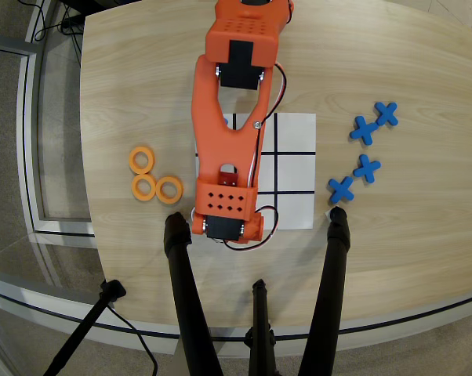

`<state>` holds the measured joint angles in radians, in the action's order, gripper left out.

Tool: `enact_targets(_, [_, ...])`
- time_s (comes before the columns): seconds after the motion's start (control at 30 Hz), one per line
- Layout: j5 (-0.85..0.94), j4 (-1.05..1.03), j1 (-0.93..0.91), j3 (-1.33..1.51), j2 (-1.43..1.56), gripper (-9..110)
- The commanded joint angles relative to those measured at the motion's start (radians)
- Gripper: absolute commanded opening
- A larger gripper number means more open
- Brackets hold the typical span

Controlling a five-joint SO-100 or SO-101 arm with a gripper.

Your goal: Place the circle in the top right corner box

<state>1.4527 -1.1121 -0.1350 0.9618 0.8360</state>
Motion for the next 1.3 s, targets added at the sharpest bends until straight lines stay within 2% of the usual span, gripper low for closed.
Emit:
enact_targets(0.0, [-0.011,0.002,0.009,-0.052,-0.005,3])
enact_targets(0.4, [-0.005,-0.009,-0.003,-0.083,-0.029,4])
enact_targets(0.57, [-0.008,-0.034,-0.008,-0.106,-0.023,15])
enact_targets(0.7, [-0.011,-0.069,-0.011,-0.147,-0.018,20])
enact_targets(0.9, [0.0,-0.199,-0.018,-0.133,0.193,20])
enact_targets(1.1, [0.046,-0.431,0.018,0.212,0.701,20])
enact_targets(1.17, [0.051,-0.425,0.057,0.443,0.904,20])
enact_targets(1.27, [0.063,-0.299,0.112,0.876,1.252,20])
